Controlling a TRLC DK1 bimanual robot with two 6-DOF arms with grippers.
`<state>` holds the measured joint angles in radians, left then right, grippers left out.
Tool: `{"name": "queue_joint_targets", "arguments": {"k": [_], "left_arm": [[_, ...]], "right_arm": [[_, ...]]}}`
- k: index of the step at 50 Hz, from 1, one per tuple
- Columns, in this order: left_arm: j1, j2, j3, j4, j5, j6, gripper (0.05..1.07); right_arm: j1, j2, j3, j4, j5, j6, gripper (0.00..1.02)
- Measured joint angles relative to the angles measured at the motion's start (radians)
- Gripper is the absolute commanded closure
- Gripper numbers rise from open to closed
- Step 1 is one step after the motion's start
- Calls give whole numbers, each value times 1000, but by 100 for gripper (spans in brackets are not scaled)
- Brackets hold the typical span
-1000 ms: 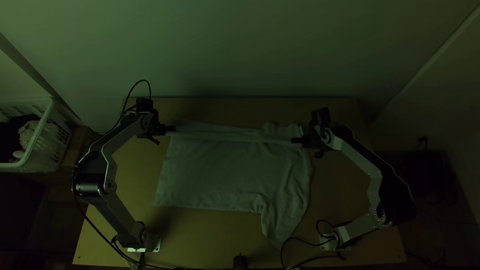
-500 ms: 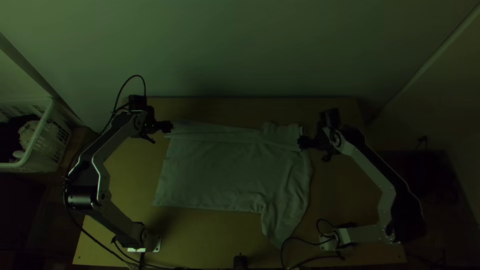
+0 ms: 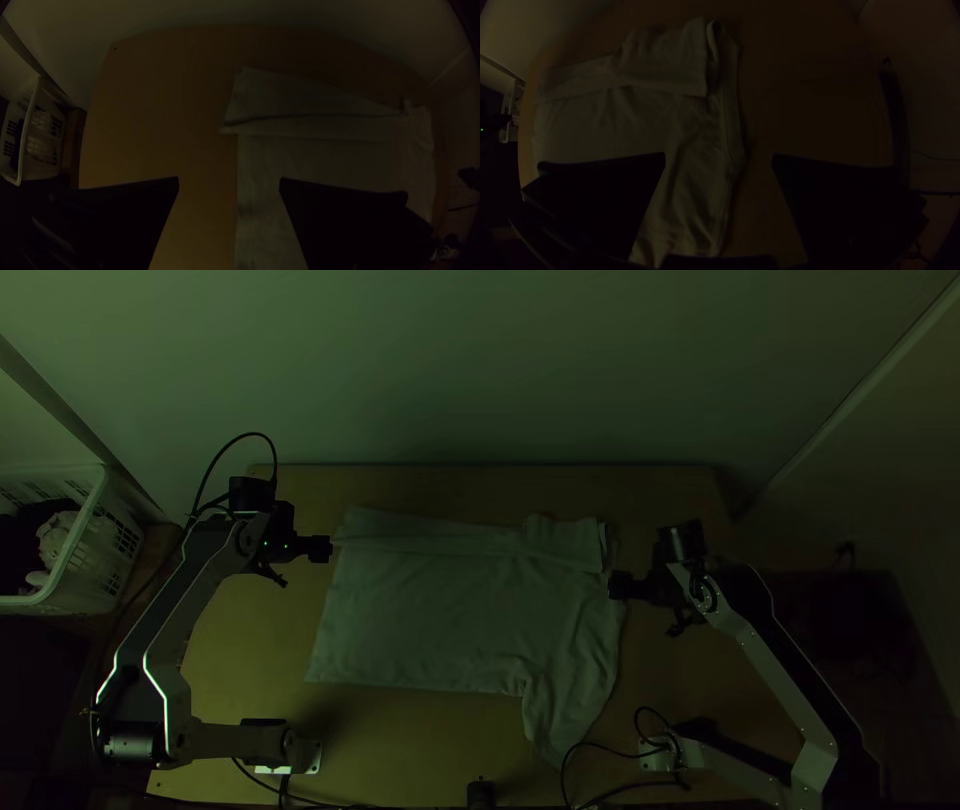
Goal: Fold the t-shirt
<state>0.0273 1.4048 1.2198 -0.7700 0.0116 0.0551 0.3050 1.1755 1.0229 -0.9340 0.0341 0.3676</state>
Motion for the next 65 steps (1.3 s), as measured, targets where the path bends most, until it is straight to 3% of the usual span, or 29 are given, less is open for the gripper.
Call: {"name": "queue_joint_targets", "arguments": {"k": [7,14,18,24,46,65], "left_arm": [[0,-63,-51,-124,0,47,10],[0,-90,-110,-286,0,77,10],[0,-109,-156,-315,0,87,10],[-1,-144,-224,-353,0,116,10],[-19,-207,-388,-433,-45,297,10],[-94,-174,-470,-387,-77,323,11]], "right_arm": [[89,-64,-63,-57,-18,61,4],[156,-71,-88,-128,-98,129,4],[183,-69,-110,-153,-144,171,4],[220,-61,-141,-179,-159,206,4],[258,-84,-227,-221,-174,224,4],[284,-103,-288,-224,-184,228,4]]}}
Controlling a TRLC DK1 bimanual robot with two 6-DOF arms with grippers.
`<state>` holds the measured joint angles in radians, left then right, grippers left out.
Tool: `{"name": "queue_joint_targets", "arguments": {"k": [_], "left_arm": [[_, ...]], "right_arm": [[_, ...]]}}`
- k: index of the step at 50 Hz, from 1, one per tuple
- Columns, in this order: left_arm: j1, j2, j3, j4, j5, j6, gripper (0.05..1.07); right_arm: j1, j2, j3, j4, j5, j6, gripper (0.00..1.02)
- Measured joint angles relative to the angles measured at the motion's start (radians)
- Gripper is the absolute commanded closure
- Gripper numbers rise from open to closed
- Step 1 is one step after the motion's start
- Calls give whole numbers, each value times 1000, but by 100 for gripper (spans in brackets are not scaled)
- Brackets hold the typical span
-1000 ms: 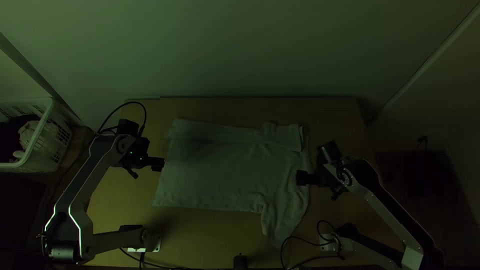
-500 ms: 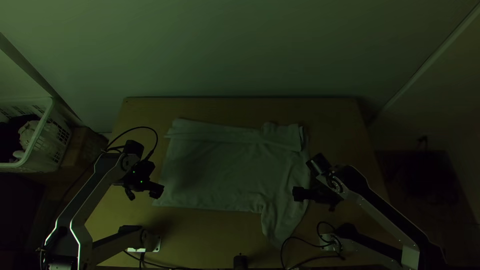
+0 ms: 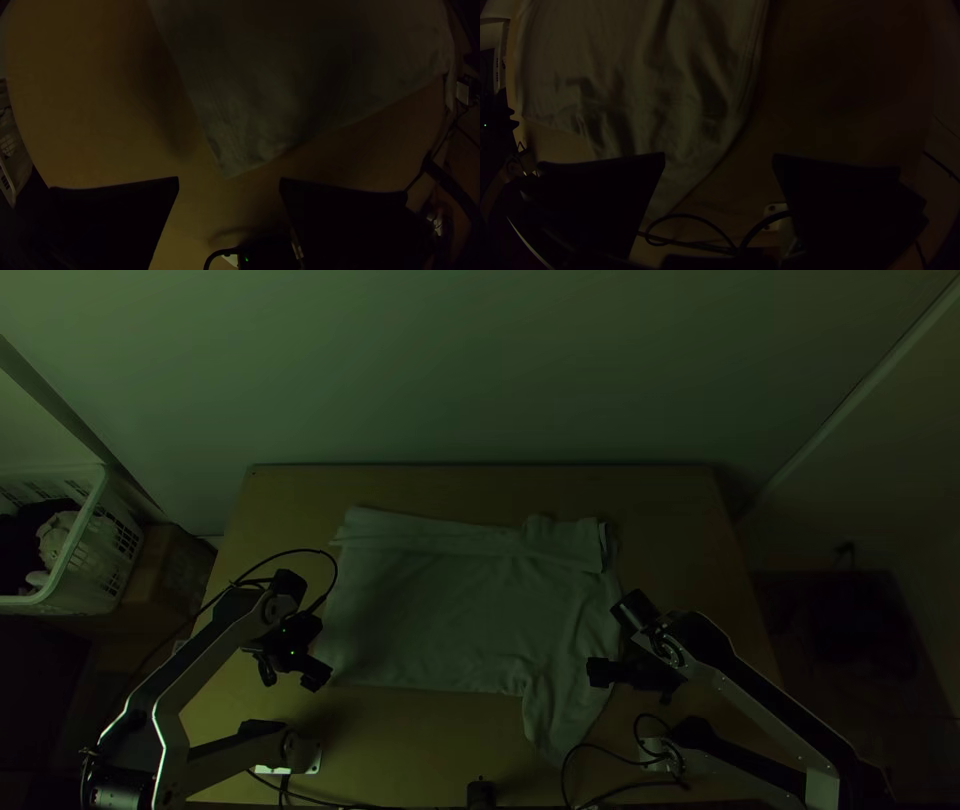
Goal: Fold the t-shirt
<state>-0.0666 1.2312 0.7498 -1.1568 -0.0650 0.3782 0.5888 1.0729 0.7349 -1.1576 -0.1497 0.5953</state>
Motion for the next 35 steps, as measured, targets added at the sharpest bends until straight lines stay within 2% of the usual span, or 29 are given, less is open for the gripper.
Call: {"name": "queue_joint_targets", "arguments": {"k": [5,8,19,23,26,27,35], "left_arm": [[-32,18,-15,15,0,-2,23],[-41,33,-16,28,-3,-4,25],[-66,57,-24,78,-11,-4,52],[-79,57,-26,85,-23,-4,76],[-97,55,-28,90,-27,-4,102],[-104,53,-29,93,-29,-4,105],[-137,32,-30,131,-26,-3,105]], "right_arm": [[0,0,-1,0,-1,0,4],[0,0,-1,0,-1,0,5],[0,0,-2,5,-9,0,6],[0,2,-3,10,-17,2,6],[0,8,-8,17,-19,3,6],[0,12,-10,16,-20,3,6],[14,35,-29,19,-24,3,6]]}}
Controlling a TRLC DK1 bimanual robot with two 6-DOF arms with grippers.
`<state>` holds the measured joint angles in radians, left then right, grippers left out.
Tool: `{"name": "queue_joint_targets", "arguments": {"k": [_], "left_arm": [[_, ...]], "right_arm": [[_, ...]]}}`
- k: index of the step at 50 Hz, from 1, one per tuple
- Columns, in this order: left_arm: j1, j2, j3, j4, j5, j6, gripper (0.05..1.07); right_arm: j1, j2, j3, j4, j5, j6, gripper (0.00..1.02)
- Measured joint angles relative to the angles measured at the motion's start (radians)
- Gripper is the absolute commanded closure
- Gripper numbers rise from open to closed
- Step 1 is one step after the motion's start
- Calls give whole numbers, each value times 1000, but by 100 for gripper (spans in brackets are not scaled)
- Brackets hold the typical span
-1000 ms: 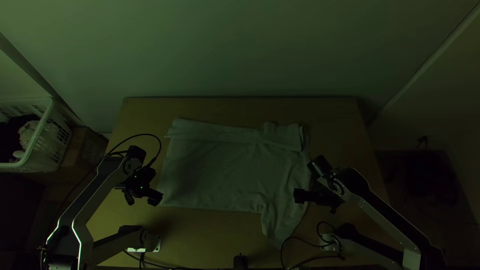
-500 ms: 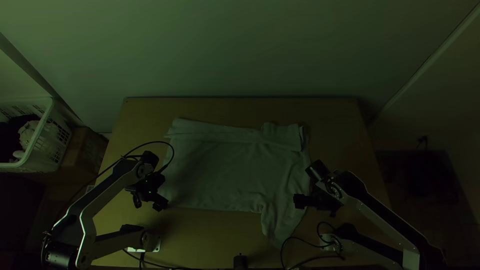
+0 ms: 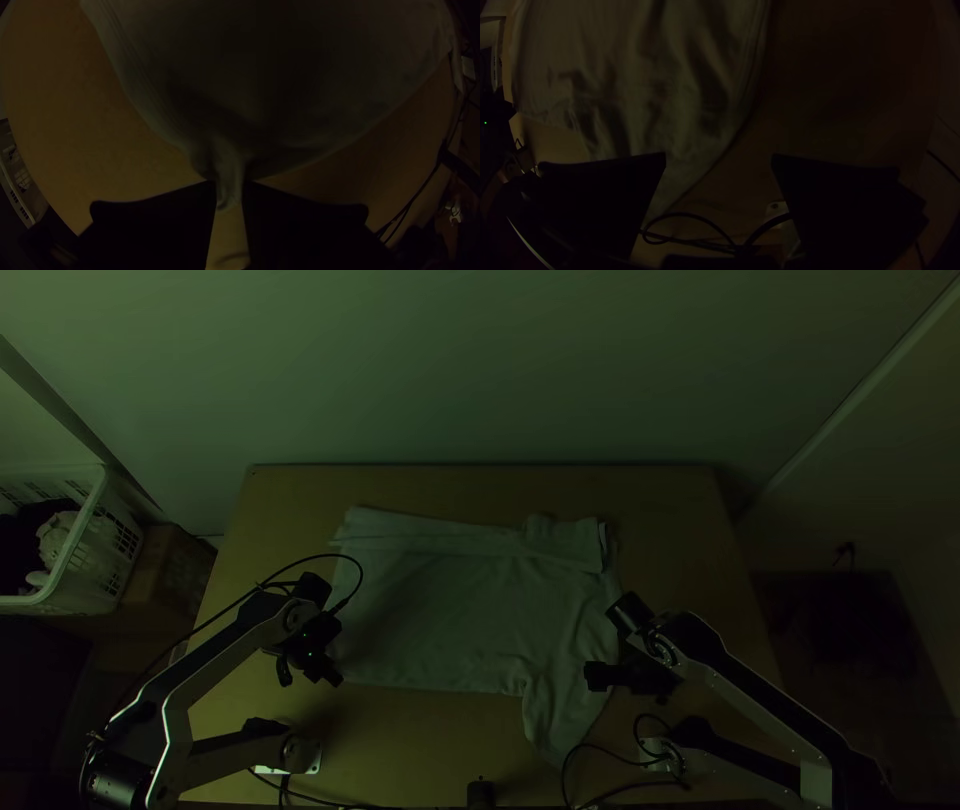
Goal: Fold the t-shirt
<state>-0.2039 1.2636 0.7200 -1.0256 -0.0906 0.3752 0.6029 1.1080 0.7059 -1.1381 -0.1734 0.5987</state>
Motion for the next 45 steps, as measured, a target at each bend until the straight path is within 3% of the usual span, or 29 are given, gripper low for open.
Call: {"name": "queue_joint_targets", "arguments": {"k": [16,36,45], "left_arm": [[19,0,0,26,4,0,105],[49,12,10,26,8,11,105],[49,13,10,26,8,11,105]], "right_arm": [[41,62,-19,0,-9,0,15],[153,221,-21,64,-50,4,15],[196,253,-13,87,-52,26,36]]}}
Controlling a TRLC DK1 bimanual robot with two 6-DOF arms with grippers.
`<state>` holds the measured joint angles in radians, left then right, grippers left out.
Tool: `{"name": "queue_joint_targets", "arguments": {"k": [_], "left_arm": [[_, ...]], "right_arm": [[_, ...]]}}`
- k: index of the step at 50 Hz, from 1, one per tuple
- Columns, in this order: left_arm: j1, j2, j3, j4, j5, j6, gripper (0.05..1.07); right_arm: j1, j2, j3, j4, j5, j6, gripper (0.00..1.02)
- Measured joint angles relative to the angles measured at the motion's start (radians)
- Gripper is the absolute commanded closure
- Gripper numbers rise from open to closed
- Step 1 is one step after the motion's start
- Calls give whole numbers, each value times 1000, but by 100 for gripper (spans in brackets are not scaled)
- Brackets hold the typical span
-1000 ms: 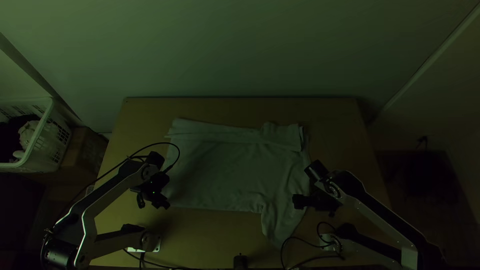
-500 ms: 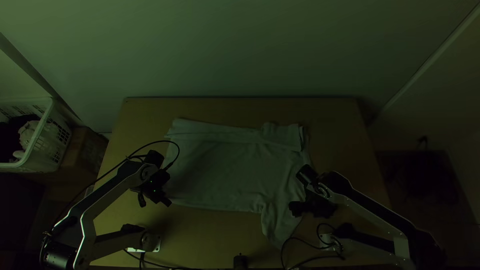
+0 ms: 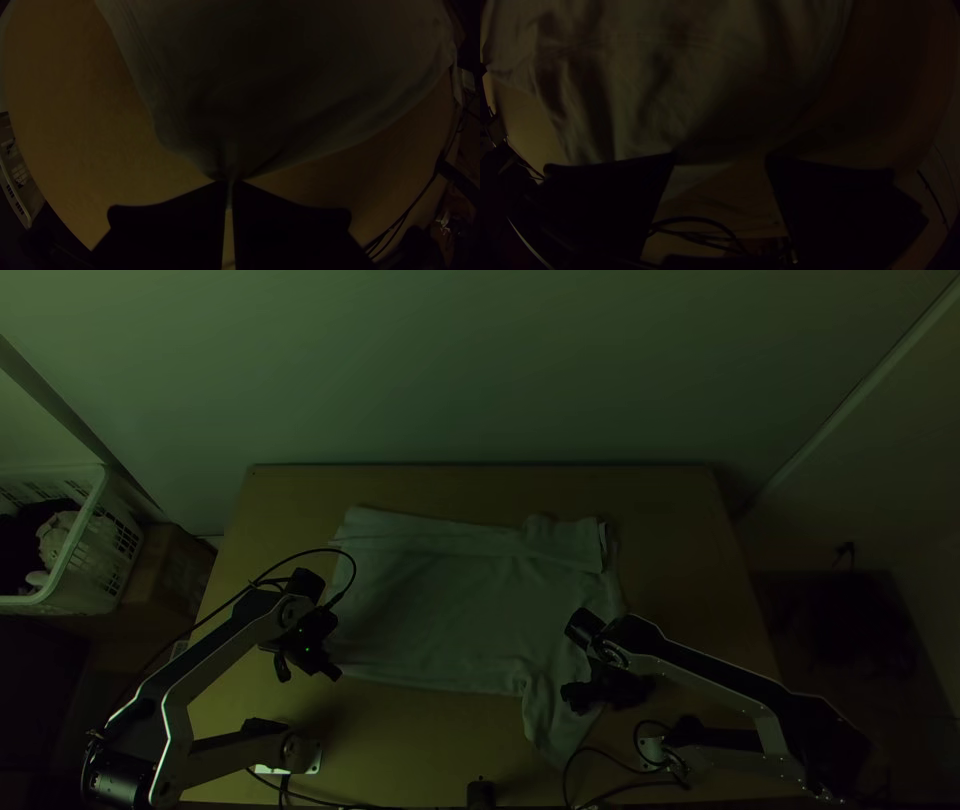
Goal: Fold the t-shirt
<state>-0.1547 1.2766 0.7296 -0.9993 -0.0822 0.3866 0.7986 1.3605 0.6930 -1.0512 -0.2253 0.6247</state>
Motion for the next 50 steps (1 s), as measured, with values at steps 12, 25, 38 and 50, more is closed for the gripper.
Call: {"name": "queue_joint_targets", "arguments": {"k": [12,25,38,50], "left_arm": [[0,5,0,1,0,0,105],[17,11,8,0,4,4,105],[76,44,70,31,7,8,105],[101,51,97,42,22,11,104]], "right_arm": [[42,-19,2,35,63,-5,99],[34,-84,0,91,102,-32,99],[-167,-231,0,82,105,-105,99],[-285,-256,2,55,105,-179,99]]}}
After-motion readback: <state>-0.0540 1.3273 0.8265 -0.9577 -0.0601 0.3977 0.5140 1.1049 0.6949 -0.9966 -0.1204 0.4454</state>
